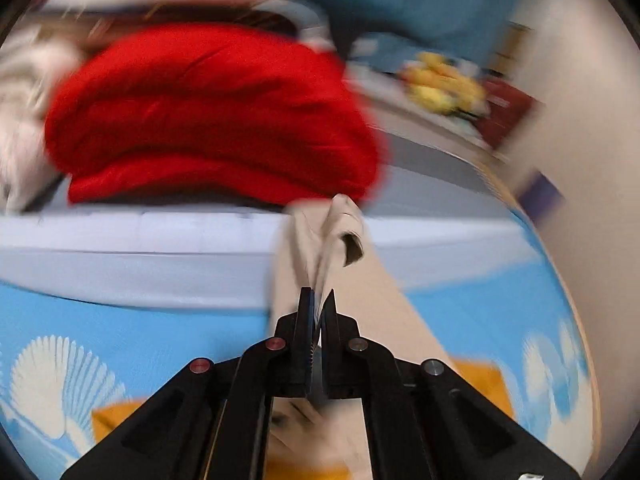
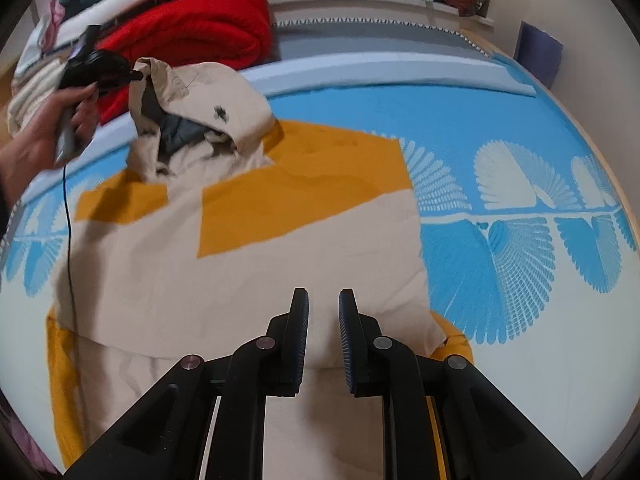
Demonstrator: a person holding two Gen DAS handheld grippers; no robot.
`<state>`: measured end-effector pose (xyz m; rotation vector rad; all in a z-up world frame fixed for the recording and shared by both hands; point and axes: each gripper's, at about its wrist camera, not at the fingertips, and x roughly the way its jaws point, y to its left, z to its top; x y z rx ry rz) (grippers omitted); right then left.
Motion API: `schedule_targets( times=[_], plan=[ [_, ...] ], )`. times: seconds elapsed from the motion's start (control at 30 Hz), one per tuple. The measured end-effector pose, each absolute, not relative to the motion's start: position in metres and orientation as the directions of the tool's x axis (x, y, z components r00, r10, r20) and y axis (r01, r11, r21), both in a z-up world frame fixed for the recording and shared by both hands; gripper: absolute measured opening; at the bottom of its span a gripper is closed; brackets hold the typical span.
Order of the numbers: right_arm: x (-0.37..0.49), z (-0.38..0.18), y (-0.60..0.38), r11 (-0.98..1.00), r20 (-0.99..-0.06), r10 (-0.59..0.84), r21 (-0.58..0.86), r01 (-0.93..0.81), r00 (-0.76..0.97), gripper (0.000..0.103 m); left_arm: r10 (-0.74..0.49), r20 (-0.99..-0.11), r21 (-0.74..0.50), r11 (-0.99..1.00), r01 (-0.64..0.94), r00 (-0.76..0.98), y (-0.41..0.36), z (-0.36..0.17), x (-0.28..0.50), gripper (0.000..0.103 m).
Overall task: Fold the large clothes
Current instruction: 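Grasp the jacket hood with the left tool and lift it, then lay the hood down over the jacket body and open the left tool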
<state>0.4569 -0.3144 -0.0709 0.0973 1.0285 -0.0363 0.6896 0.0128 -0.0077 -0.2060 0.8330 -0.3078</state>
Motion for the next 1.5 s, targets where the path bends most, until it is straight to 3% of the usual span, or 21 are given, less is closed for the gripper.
schedule_targets(
  times=[0.13, 0.23, 0.27, 0.33, 0.37, 0.4, 0.5, 0.6, 0.67, 0.73, 0.83, 0.97, 1.33, 1.37, 1.43, 1.47, 1.5],
  plan=[
    [0.45, -0.053, -0.322, 0.986, -0.827, 0.052, 0.13, 0.101, 0.56, 0.017, -0.405, -0.67, -0.238, 0.911, 0.336, 0.622, -0.01, 0.02, 0.553, 0.001],
    [0.439, -0.034, -0.328, 0.973, -0.774, 0.097, 0.206, 0.104, 0.626, 0.019, -0.364, -0.701, -0.189, 0.924, 0.332, 0.613, -0.01, 0.006, 0.464, 0.001],
    [0.437, -0.029, -0.33, 0.97, -0.76, 0.106, 0.221, 0.102, 0.641, 0.025, -0.329, -0.722, -0.166, 0.936, 0.31, 0.609, -0.009, -0.005, 0.428, 0.001],
    [0.43, -0.014, -0.333, 0.954, -0.699, 0.151, 0.29, 0.084, 0.699, 0.043, -0.277, -0.754, -0.141, 0.954, 0.265, 0.596, -0.006, -0.024, 0.389, 0.001],
    [0.427, -0.01, -0.334, 0.947, -0.676, 0.167, 0.313, 0.075, 0.717, 0.056, -0.265, -0.767, -0.15, 0.96, 0.238, 0.585, -0.004, -0.032, 0.379, 0.001],
    [0.425, -0.007, -0.333, 0.94, -0.656, 0.184, 0.336, 0.065, 0.732, 0.063, -0.255, -0.786, -0.167, 0.965, 0.202, 0.564, 0.0, -0.043, 0.369, 0.001],
    [0.424, -0.005, -0.328, 0.912, -0.622, 0.271, 0.411, 0.012, 0.735, 0.064, -0.174, -0.836, -0.101, 0.981, 0.166, 0.521, 0.0, -0.062, 0.368, 0.001],
    [0.429, -0.012, -0.317, 0.888, -0.617, 0.338, 0.46, -0.024, 0.71, 0.064, -0.194, -0.842, -0.15, 0.981, 0.127, 0.504, 0.012, -0.06, 0.38, 0.004],
    [0.432, -0.019, -0.311, 0.881, -0.627, 0.355, 0.472, -0.025, 0.694, 0.064, -0.243, -0.841, -0.214, 0.97, 0.114, 0.484, 0.021, -0.057, 0.388, 0.023],
    [0.437, -0.029, -0.303, 0.864, -0.631, 0.391, 0.502, -0.031, 0.67, 0.064, -0.246, -0.838, -0.226, 0.969, 0.1, 0.487, 0.026, -0.06, 0.39, 0.033],
    [0.444, -0.042, -0.298, 0.856, -0.647, 0.412, 0.516, -0.029, 0.641, 0.065, -0.256, -0.847, -0.275, 0.961, 0.028, 0.466, 0.04, -0.076, 0.402, 0.035],
    [0.458, -0.062, -0.283, 0.856, -0.678, 0.431, 0.517, -0.031, 0.595, 0.065, -0.381, -0.829, -0.469, 0.873, -0.136, 0.409, 0.063, -0.11, 0.415, 0.036],
    [0.488, -0.084, -0.225, 0.855, -0.685, 0.482, 0.503, -0.123, 0.546, 0.065, -0.484, -0.796, -0.595, 0.737, -0.32, 0.364, 0.067, -0.167, 0.437, 0.034],
    [0.49, -0.085, -0.223, 0.857, -0.686, 0.48, 0.5, -0.126, 0.546, 0.062, -0.498, -0.793, -0.602, 0.731, -0.322, 0.351, 0.064, -0.173, 0.437, 0.034],
    [0.492, -0.09, -0.216, 0.855, -0.68, 0.49, 0.498, -0.146, 0.545, 0.023, -0.507, -0.793, -0.603, 0.732, -0.316, 0.339, 0.059, -0.179, 0.438, 0.027],
    [0.493, -0.092, -0.215, 0.846, -0.677, 0.507, 0.509, -0.158, 0.534, 0.002, -0.509, -0.789, -0.607, 0.732, -0.308, 0.345, 0.058, -0.179, 0.438, 0.007],
    [0.493, -0.094, -0.215, 0.837, -0.667, 0.52, 0.522, -0.164, 0.534, 0.002, -0.515, -0.78, -0.617, 0.728, -0.299, 0.355, 0.059, -0.177, 0.439, 0.004]
  ],
)
